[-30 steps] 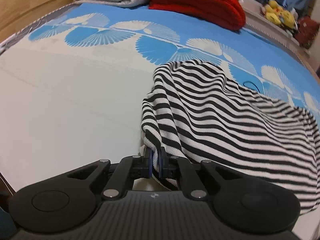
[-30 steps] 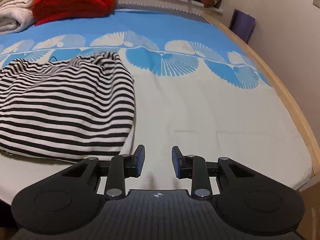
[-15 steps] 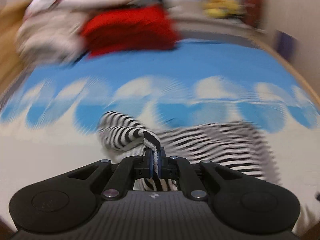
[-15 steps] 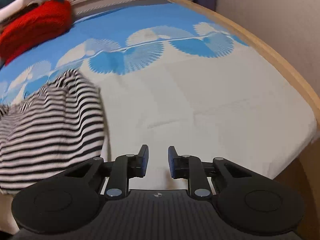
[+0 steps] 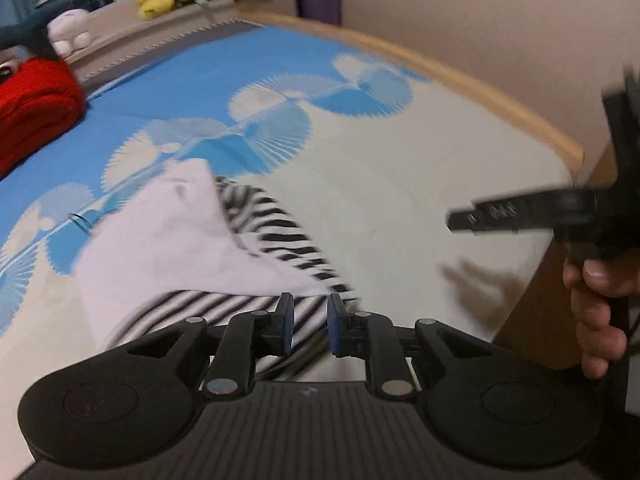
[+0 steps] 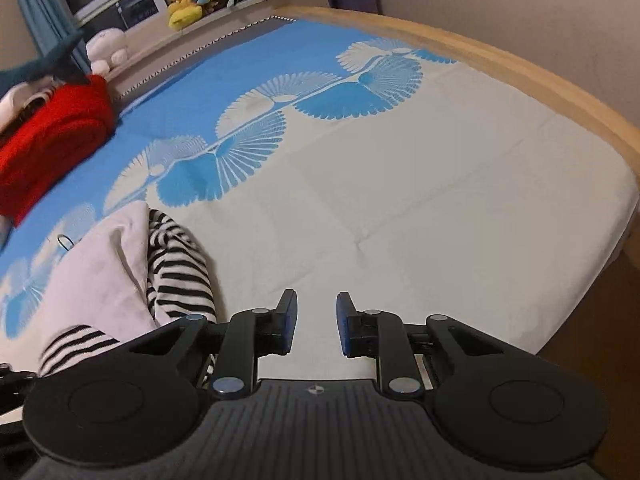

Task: Fold small clothes

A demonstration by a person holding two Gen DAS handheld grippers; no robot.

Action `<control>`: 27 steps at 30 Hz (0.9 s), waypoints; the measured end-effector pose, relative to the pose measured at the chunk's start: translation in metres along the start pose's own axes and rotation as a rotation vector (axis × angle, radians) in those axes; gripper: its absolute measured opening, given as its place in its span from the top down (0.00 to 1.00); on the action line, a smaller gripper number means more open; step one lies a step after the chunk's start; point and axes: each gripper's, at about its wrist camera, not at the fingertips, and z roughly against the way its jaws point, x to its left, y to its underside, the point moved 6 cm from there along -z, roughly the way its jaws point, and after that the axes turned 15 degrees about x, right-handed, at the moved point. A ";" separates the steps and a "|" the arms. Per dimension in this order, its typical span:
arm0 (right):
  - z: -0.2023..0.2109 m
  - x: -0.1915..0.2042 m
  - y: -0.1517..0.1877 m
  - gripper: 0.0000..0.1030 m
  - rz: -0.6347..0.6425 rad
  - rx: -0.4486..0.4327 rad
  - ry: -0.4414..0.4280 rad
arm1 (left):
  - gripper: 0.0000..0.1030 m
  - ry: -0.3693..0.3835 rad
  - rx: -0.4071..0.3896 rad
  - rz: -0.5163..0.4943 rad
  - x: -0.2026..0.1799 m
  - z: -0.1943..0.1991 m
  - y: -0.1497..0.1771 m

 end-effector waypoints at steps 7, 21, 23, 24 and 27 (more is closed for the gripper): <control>-0.014 0.024 0.003 0.70 0.028 0.075 -0.110 | 0.78 -0.048 -0.007 0.078 0.111 0.023 0.028; -0.058 0.104 0.006 0.35 0.162 0.175 -0.121 | 0.57 0.160 0.188 0.148 0.106 -0.035 0.058; -0.070 0.112 0.011 0.35 0.193 0.220 -0.084 | 0.57 0.148 0.164 0.206 0.120 -0.026 0.055; -0.076 0.117 0.013 0.35 0.218 0.238 -0.066 | 0.56 0.145 0.152 0.232 0.127 -0.024 0.053; -0.087 0.129 0.023 0.37 0.308 0.268 -0.028 | 0.48 0.093 0.113 0.330 0.152 -0.017 0.046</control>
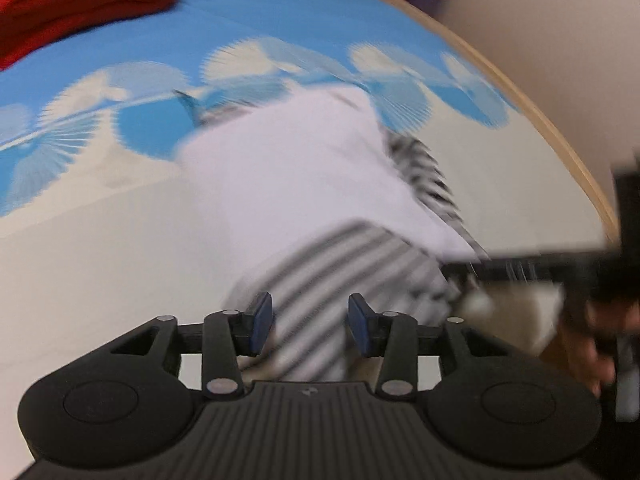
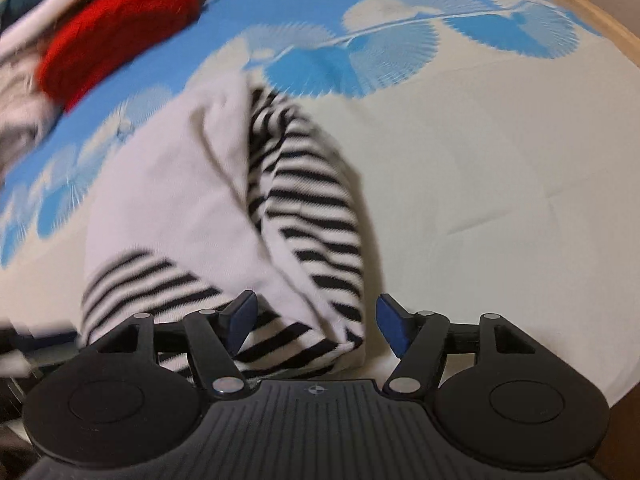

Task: Fold small clothes

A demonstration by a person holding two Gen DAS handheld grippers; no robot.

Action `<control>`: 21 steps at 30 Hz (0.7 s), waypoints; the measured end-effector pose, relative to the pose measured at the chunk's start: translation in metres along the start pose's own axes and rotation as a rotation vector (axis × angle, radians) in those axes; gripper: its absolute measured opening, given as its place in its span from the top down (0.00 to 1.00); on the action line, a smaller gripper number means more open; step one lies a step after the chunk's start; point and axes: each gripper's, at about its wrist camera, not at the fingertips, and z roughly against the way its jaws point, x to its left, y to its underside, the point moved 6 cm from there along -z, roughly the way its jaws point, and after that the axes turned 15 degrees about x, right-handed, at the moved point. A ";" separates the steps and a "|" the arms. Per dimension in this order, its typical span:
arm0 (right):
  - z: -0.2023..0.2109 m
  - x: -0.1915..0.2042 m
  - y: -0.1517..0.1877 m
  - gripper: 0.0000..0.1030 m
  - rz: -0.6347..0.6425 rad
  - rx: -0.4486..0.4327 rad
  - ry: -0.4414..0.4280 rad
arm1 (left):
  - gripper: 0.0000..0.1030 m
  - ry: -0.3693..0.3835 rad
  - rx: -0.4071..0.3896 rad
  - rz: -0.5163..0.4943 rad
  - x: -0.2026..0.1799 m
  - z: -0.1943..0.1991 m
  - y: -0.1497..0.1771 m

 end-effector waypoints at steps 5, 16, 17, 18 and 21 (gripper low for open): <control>0.005 0.013 0.007 0.90 0.113 -0.051 0.039 | 0.29 0.008 0.008 0.181 0.035 -0.003 -0.016; 0.011 -0.056 0.032 0.92 -0.175 -0.012 -0.031 | 0.08 0.262 0.111 0.392 0.049 -0.065 -0.033; 0.009 -0.053 0.031 0.92 -0.156 -0.007 -0.018 | 0.08 0.288 0.111 0.408 0.051 -0.070 -0.036; 0.007 -0.052 0.030 0.91 -0.149 -0.003 -0.014 | 0.08 0.310 0.111 0.416 0.051 -0.073 -0.038; -0.003 -0.051 0.028 0.86 -0.156 0.042 0.005 | 0.08 0.365 0.126 0.428 0.048 -0.083 -0.042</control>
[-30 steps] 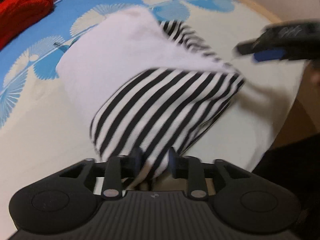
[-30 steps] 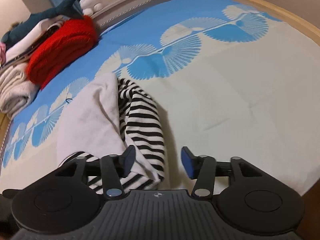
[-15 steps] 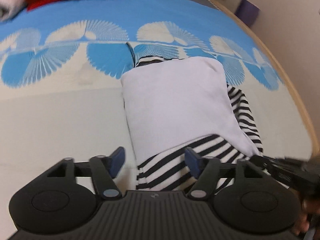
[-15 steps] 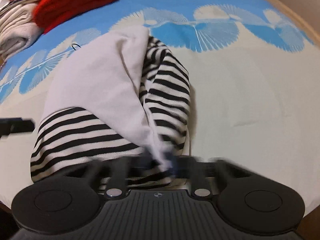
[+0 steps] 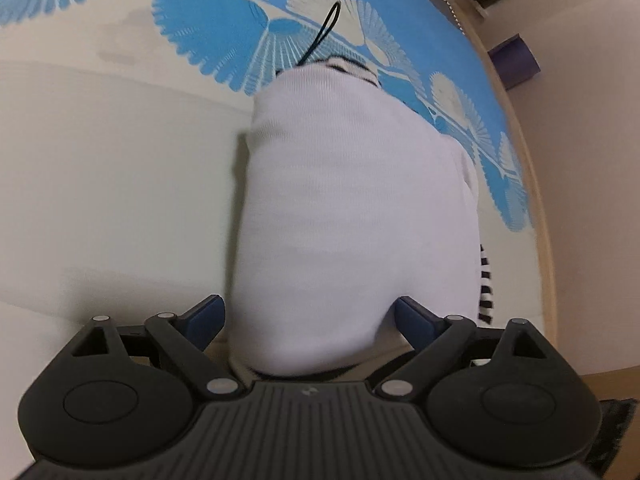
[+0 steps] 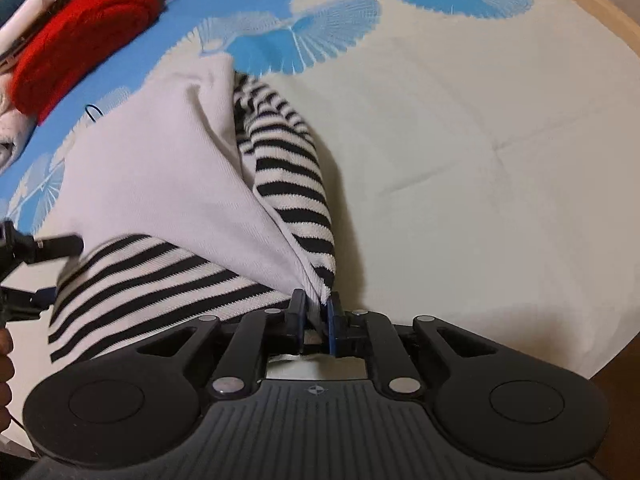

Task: Fold small clothes

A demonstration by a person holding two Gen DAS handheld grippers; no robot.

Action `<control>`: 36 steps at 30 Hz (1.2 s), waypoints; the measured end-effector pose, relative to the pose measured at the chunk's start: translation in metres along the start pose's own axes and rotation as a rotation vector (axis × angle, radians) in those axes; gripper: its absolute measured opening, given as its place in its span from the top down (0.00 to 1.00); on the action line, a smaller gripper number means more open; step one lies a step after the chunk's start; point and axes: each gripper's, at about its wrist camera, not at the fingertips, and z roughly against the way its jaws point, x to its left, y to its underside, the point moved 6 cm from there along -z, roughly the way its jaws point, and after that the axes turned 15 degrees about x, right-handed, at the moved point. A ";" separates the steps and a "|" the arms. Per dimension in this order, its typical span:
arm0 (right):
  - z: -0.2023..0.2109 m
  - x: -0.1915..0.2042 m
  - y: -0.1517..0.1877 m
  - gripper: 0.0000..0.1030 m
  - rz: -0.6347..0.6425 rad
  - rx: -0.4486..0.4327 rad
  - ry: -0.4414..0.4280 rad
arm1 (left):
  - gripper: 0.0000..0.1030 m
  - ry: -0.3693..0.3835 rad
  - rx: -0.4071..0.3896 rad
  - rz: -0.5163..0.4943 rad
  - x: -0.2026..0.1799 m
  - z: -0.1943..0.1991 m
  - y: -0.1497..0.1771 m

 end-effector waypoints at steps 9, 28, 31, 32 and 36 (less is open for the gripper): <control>-0.006 0.020 -0.007 0.93 0.062 0.025 0.032 | 0.58 -0.014 -0.022 -0.107 -0.010 0.010 0.005; 0.002 0.168 0.055 0.94 0.353 0.112 -0.290 | 0.47 -0.336 -0.246 0.030 0.129 0.181 0.020; 0.007 0.168 0.053 0.94 0.347 0.104 -0.259 | 0.47 -0.296 -0.260 -0.044 0.120 0.193 0.028; 0.008 0.167 0.054 0.94 0.343 0.107 -0.252 | 0.47 -0.270 -0.241 -0.083 0.115 0.191 0.033; 0.001 0.168 0.059 0.94 0.365 0.119 -0.204 | 0.47 -0.319 -0.077 -0.268 0.098 0.156 0.053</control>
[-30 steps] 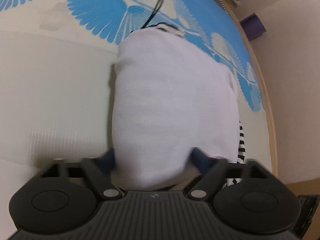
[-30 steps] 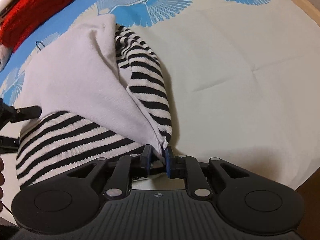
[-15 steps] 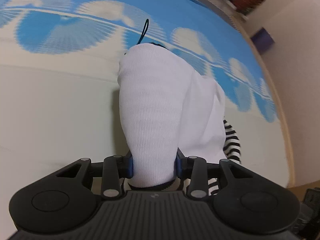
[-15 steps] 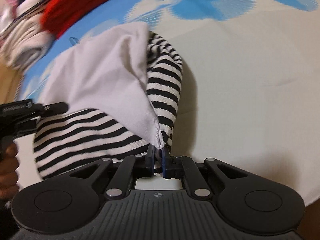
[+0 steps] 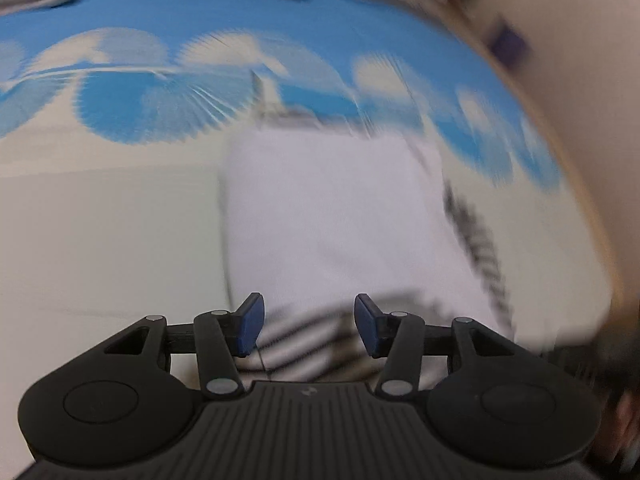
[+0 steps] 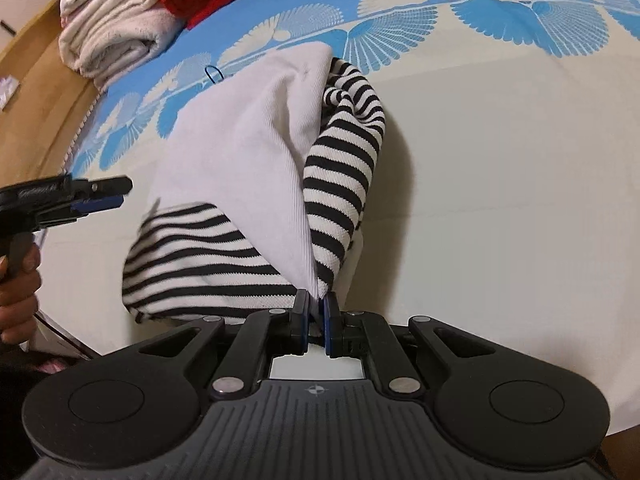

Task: Fold small clothes

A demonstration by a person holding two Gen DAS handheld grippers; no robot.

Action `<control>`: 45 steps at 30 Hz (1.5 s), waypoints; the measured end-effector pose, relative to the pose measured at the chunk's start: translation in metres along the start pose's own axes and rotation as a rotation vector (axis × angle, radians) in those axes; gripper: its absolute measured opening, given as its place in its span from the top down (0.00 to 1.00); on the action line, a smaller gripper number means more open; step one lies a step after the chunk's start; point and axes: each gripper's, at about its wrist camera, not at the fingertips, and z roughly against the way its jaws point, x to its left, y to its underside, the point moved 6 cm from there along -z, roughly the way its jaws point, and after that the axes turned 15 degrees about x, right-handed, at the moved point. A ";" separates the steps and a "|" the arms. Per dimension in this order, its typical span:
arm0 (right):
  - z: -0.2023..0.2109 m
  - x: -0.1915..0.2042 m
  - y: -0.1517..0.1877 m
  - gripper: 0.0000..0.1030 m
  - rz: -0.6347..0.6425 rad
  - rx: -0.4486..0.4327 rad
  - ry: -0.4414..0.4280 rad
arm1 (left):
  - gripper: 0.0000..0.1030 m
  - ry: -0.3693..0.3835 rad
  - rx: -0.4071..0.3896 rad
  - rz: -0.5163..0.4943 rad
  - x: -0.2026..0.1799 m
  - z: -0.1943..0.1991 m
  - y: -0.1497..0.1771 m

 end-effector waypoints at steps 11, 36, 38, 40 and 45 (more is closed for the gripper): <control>0.008 -0.019 -0.008 0.99 -0.084 -0.057 0.211 | 0.34 -0.364 -0.208 -0.085 -0.032 0.046 0.019; 0.036 0.024 -0.067 0.71 -0.028 -0.380 0.247 | 0.58 -0.199 -0.206 0.067 0.003 0.036 0.017; 0.032 0.029 -0.075 0.79 -0.013 -0.386 0.249 | 0.58 -0.222 -0.091 0.041 0.005 0.011 0.017; 0.025 0.033 -0.084 0.80 0.005 -0.382 0.253 | 0.58 -0.269 0.039 0.037 0.005 -0.017 0.023; 0.012 0.031 -0.103 0.78 -0.034 -0.366 0.222 | 0.60 -0.272 0.046 0.072 0.008 -0.018 0.021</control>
